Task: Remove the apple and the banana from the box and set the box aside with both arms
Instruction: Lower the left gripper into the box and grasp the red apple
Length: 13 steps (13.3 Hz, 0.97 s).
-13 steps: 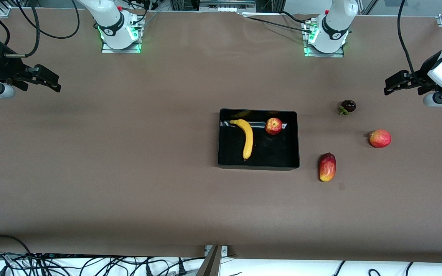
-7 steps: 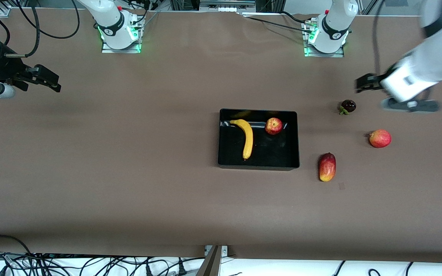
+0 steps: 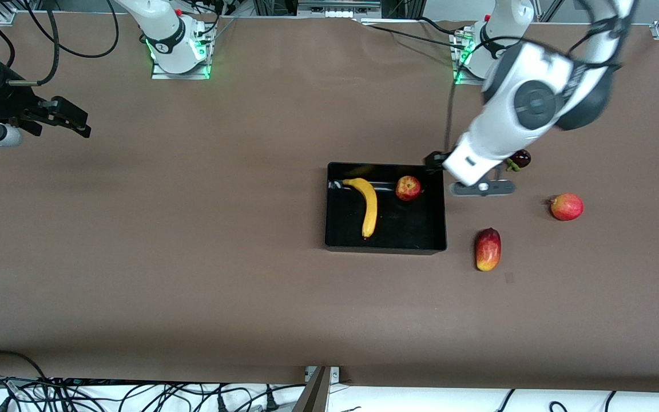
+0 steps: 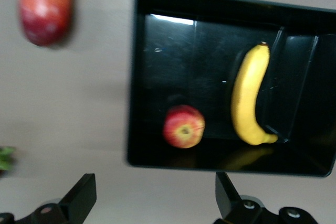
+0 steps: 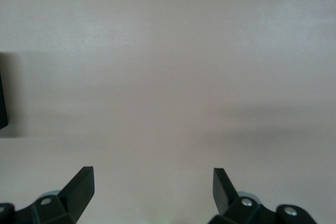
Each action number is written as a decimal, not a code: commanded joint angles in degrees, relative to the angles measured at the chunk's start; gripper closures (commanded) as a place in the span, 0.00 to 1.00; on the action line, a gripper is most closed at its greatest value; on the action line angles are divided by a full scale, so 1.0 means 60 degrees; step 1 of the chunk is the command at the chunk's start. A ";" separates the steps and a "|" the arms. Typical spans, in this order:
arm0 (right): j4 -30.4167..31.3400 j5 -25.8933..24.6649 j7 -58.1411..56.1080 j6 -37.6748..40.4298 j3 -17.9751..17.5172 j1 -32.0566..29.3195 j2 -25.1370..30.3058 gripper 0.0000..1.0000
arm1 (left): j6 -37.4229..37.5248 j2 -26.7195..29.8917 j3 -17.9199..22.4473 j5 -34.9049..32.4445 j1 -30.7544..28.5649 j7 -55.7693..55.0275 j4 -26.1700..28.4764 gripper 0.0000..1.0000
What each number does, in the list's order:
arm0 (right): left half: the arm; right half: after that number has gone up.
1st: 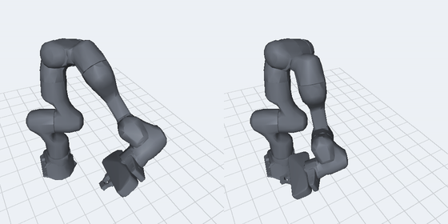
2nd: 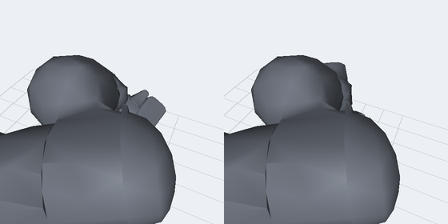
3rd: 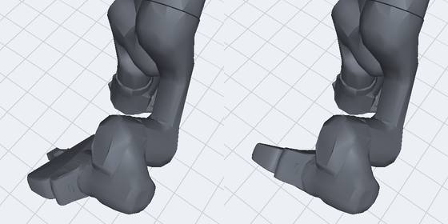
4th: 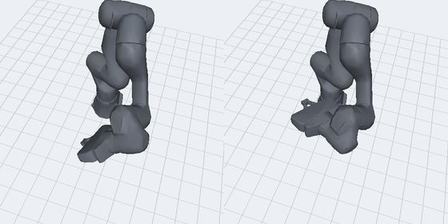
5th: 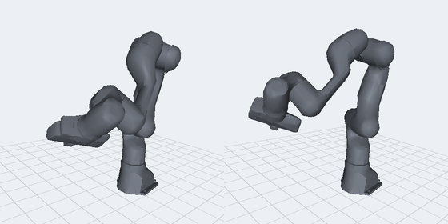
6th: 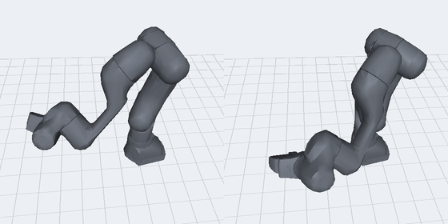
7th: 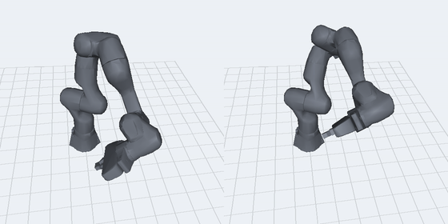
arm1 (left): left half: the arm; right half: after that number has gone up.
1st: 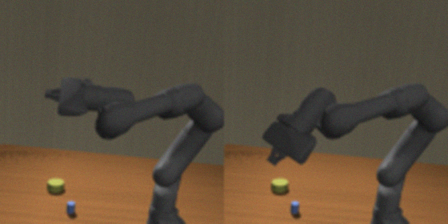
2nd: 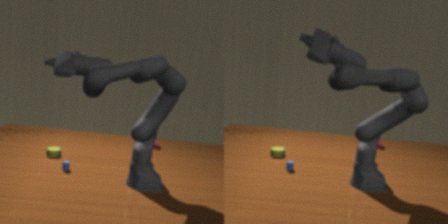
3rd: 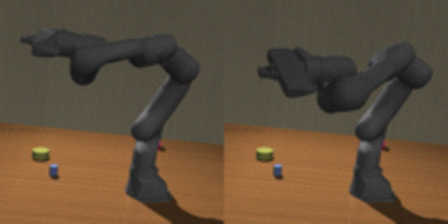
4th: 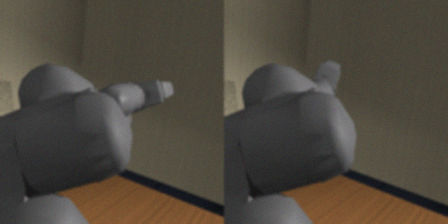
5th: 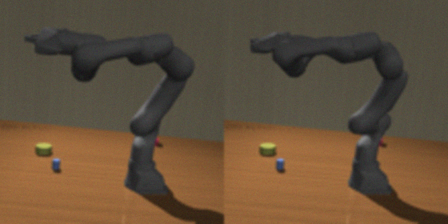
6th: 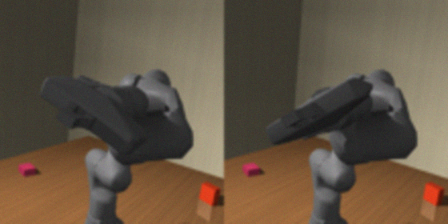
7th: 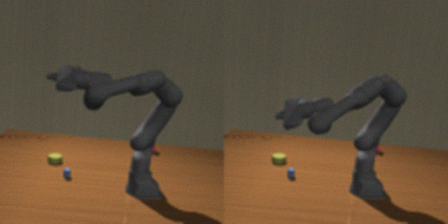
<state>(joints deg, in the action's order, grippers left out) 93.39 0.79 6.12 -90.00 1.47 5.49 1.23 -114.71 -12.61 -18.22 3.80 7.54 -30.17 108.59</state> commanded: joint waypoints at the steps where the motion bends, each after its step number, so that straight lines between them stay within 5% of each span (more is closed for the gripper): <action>1: -0.0169 -0.0103 -0.0010 0.0043 -0.0128 -0.0124 -0.0059 0.00 | -0.0757 -0.0986 0.0033 -0.0717 0.0792 -0.1588 -0.0168 0.00; 8: -0.0169 -0.0103 0.0005 0.0043 -0.0128 -0.0124 -0.0059 0.00 | -0.1519 -0.2336 0.0165 -0.2360 0.1306 -0.2253 -0.0051 0.00; 13: -0.0169 -0.0103 -0.0010 0.0043 -0.0128 -0.0124 -0.0059 0.00 | -0.3029 -0.2762 0.0458 -0.2406 0.1351 -0.1535 0.0709 0.00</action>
<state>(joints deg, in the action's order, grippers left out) 93.36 0.79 6.12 -90.00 1.47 5.49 1.22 -130.43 -29.00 -16.36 -9.31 14.89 -40.71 111.08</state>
